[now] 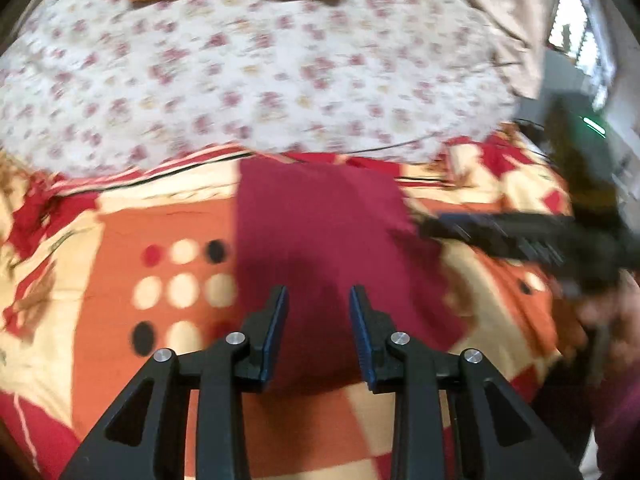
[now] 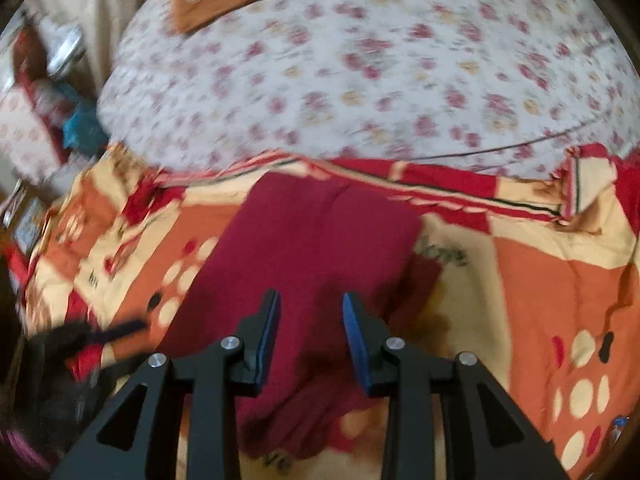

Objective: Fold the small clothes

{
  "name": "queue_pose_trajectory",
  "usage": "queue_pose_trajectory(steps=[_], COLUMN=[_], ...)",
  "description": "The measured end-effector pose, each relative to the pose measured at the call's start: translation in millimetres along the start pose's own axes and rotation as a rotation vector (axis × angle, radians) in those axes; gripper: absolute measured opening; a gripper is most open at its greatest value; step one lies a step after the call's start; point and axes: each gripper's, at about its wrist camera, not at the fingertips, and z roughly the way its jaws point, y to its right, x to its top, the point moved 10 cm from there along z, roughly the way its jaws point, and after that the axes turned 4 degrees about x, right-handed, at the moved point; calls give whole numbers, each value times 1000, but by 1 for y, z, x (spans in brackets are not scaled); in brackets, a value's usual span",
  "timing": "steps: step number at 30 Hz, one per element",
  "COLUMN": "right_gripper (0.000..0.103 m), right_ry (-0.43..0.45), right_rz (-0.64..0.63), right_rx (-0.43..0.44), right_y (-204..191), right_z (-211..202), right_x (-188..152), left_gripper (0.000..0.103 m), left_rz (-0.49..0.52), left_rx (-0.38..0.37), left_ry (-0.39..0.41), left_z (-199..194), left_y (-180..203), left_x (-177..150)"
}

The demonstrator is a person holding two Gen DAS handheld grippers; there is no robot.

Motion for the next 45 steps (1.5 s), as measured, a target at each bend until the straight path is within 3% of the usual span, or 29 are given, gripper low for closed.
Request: queue_pose_trajectory(steps=[3,7,10,16,18,20,24,28,32,36,38,40,41,42,45], right_gripper=[33,33,33,37,42,42,14,7,0,0,8,36,56,61,61], right_ry=[-32,-97,-53,45,42,1,9,31,-57,-29,21,67,81,88,64], right_rz=[-68,-79,28,117,119,115,69,86,80,159,169,182,190,194,177], right_rx=[-55,-175,-83,4,33,11,-42,-41,-131,-47,-48,-50,-48,-47,-51], right_y=[-5,19,28,21,10,9,9,14,31,36,36,33,31,29,19], right_z=[8,18,8,-16,-9,10,9,-6,12,1,-13,-22,-23,-22,-5], right_x=[-18,-50,-61,-55,-56,-62,-65,-68,-93,-95,-84,-72,-67,-62,-49], left_gripper=[10,10,10,11,11,11,11,14,14,14,14,14,14,14,14], left_rz=[-22,-29,-23,14,16,15,8,-11,-31,-41,-44,-46,-44,-41,-28], left_rx=[15,17,19,20,24,26,8,-24,-39,-42,-42,-47,-49,-50,-48], left_ry=[-24,-65,-42,-1,5,11,22,49,47,47,46,48,52,57,72], left_z=[12,26,28,32,32,32,26,22,24,23,24,23,22,21,18], left_y=[-7,-11,-10,-8,-7,-5,-5,-4,-5,-8,-7,-6,-6,-5,-3], left_x=[-9,-30,-34,-34,-33,-33,-33,-30,-29,-29,-29,-28,-28,-27,-25])
